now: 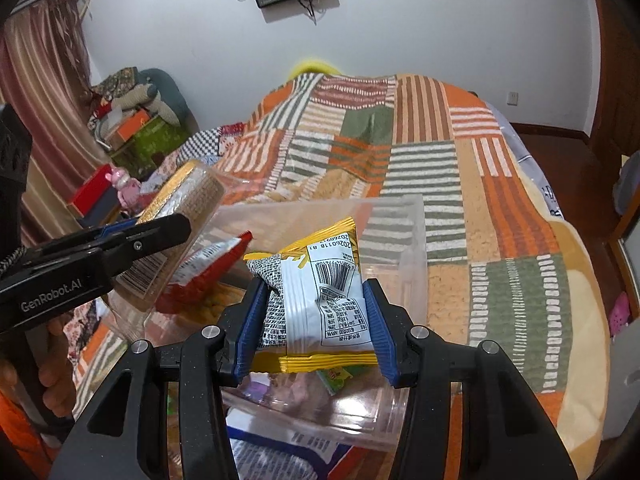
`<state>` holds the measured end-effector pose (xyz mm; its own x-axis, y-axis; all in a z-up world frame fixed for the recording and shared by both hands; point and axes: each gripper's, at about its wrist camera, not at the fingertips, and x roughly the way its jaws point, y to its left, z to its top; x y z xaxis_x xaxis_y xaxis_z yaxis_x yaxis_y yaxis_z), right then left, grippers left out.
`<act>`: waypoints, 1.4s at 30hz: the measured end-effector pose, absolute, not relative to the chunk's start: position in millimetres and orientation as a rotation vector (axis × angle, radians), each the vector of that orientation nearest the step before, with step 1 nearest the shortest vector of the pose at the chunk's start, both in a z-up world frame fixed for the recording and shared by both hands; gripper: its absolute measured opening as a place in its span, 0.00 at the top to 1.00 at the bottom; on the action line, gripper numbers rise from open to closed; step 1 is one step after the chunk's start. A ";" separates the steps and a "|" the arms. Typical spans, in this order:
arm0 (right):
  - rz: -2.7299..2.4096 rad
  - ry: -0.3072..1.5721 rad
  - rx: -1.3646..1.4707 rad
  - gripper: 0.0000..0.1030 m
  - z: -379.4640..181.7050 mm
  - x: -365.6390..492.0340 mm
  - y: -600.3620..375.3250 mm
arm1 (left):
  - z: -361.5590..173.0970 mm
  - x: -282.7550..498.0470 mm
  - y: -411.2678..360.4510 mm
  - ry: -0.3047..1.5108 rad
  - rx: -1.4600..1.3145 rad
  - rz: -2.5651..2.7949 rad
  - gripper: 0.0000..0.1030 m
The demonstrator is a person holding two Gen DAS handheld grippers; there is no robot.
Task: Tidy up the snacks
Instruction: 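Place both packs into the clear box and open both tools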
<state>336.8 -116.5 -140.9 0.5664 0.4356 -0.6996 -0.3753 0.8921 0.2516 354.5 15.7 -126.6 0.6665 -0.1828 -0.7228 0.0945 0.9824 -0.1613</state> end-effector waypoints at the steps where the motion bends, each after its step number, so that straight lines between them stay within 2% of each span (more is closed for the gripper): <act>1: 0.476 0.849 0.074 0.56 -142.7 337.4 -116.0 | -128.8 356.0 13.8 0.832 -0.108 -0.158 0.67; 10: 0.467 0.856 0.004 0.55 -146.5 335.8 -109.3 | -144.9 361.7 6.8 0.866 -0.089 -0.155 0.66; 15: 0.458 0.865 -0.004 0.55 -145.3 333.6 -110.1 | -138.5 356.7 11.1 0.857 -0.101 -0.158 0.66; 20: 0.468 0.865 0.020 0.49 -138.4 328.8 -115.7 | -129.9 343.5 15.0 0.849 -0.096 -0.153 0.66; 26: 0.464 0.826 0.016 0.48 -121.2 312.9 -120.9 | -115.3 317.5 21.6 0.828 -0.083 -0.146 0.64; 31: 0.462 0.788 0.004 0.44 -104.9 298.4 -126.4 | -99.7 290.4 28.6 0.792 -0.077 -0.124 0.46; 39: 0.470 0.741 -0.007 0.42 -87.8 267.8 -129.9 | -85.2 246.5 39.8 0.766 -0.065 -0.101 0.31; 42: 0.476 0.726 -0.010 0.37 -86.0 255.3 -129.1 | -84.4 230.4 43.3 0.766 -0.057 -0.093 0.22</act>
<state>255.3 -129.1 -86.0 0.6463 0.4147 -0.6406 -0.4215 0.8938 0.1534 230.4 43.3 -84.4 0.7169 -0.1048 -0.6893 0.0633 0.9943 -0.0854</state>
